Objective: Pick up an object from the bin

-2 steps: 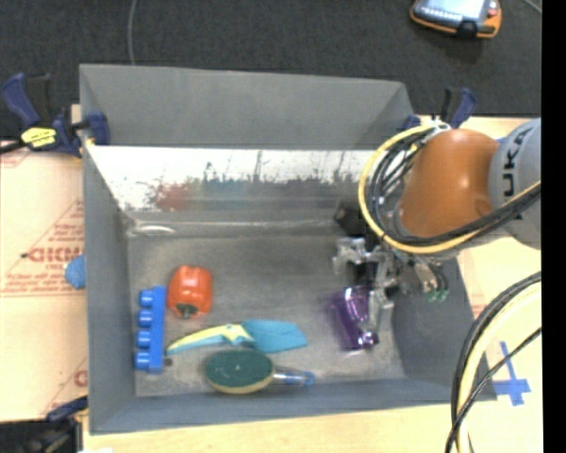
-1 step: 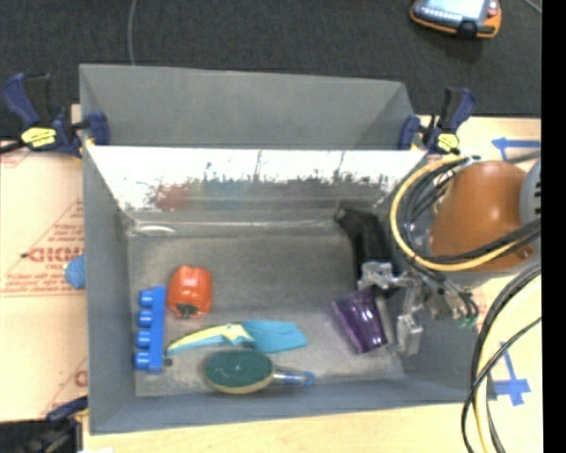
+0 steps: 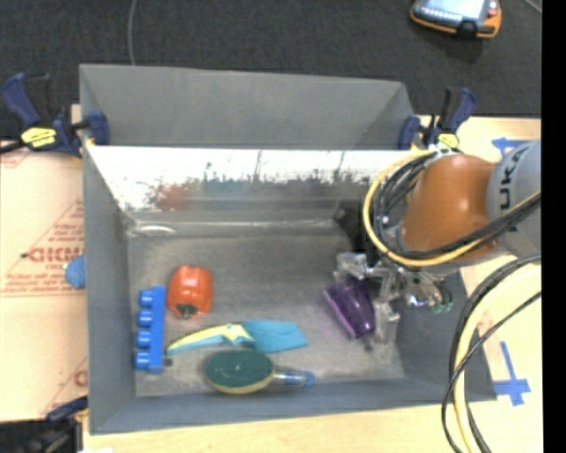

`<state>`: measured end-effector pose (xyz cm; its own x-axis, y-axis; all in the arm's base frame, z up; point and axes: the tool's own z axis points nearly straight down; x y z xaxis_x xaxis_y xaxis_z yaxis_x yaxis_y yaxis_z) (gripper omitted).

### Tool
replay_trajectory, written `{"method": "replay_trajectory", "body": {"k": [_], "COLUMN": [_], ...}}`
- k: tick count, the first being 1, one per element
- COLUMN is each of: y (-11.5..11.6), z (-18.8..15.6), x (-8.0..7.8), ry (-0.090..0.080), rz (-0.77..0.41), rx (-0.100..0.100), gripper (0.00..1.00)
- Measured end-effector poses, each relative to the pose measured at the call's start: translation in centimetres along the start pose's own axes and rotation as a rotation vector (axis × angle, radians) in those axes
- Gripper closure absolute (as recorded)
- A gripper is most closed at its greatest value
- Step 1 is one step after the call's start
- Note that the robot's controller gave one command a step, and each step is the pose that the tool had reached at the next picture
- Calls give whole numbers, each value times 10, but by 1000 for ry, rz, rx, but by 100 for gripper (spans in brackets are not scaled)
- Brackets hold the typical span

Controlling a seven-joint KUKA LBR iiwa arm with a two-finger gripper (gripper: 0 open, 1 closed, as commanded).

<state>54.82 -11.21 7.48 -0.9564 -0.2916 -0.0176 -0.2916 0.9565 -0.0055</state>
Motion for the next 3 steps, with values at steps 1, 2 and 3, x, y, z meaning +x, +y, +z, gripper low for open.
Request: {"method": "replay_trajectory", "body": {"k": [1, 2, 3], "y": [2, 2, -4], "z": [1, 1, -104], "x": [8, 8, 2], "ry": [1, 1, 4], "rz": [85, 84, 99], "rx": [5, 5, 5], "gripper": [100, 100, 100]}}
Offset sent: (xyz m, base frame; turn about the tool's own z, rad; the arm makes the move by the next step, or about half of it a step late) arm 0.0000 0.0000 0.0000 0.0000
